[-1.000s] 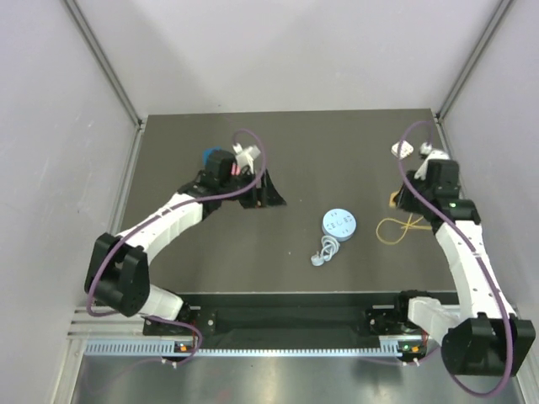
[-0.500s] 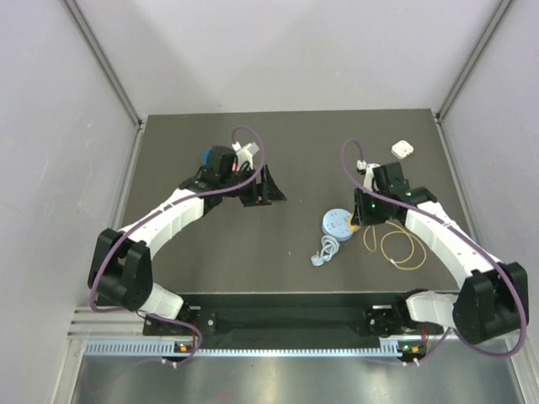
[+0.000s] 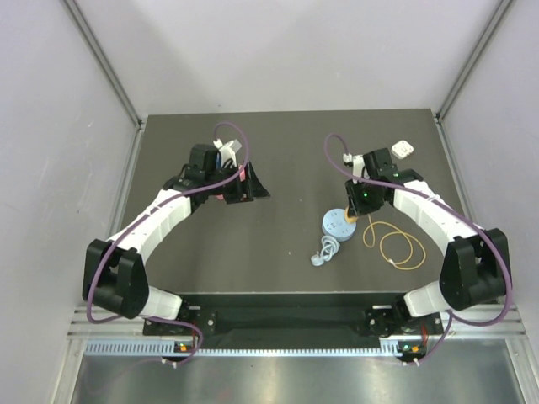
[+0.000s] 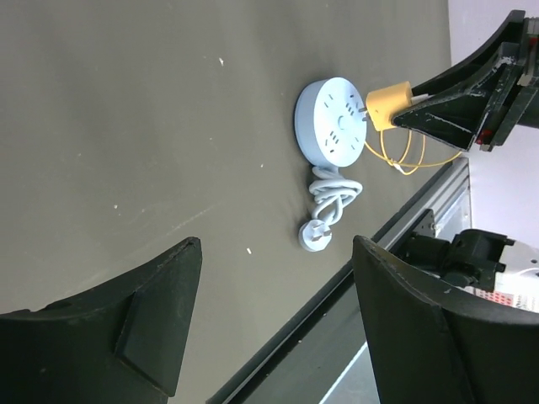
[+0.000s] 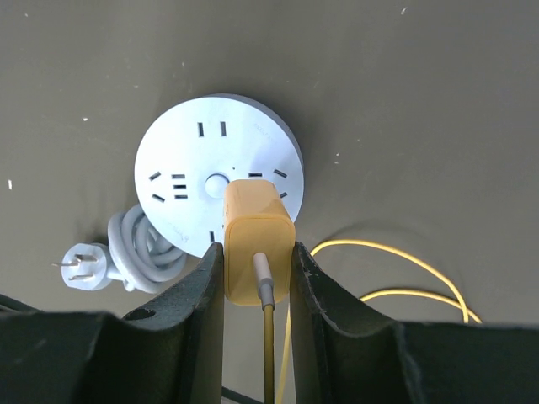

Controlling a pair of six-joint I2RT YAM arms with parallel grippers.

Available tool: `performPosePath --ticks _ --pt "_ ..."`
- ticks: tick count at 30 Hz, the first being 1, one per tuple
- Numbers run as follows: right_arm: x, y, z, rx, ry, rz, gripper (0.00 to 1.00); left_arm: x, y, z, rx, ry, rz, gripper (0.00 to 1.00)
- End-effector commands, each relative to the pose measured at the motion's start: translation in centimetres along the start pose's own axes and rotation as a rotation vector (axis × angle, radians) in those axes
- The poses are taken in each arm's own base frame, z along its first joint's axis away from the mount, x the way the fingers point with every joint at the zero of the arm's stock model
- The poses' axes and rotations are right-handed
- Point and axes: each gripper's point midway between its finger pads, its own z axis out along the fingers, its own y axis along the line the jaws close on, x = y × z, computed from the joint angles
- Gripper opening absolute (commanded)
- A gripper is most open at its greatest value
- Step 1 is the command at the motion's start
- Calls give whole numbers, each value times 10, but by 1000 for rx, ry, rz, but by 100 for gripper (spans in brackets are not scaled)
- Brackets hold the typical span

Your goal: Insert the plug

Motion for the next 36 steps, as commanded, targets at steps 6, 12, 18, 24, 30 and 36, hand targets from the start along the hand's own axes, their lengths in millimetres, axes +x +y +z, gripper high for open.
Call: performPosePath --ticks 6,12,18,24,30,36 --pt "-24 1 14 -24 -36 -74 0 -10 -3 -11 -7 -39 69 77" --pt "-15 -1 26 -21 6 -60 0 -11 -1 -11 -7 -36 68 77" --pt "-12 -7 26 12 15 -66 0 -12 -1 -11 -1 -41 65 77" --pt "-3 -2 37 32 42 -84 0 -15 1 -12 -2 -48 59 77" --pt "10 7 49 46 68 -96 0 -16 2 -13 -5 -53 56 77" --pt "27 13 62 52 107 -74 0 -18 3 -14 -5 -57 53 77"
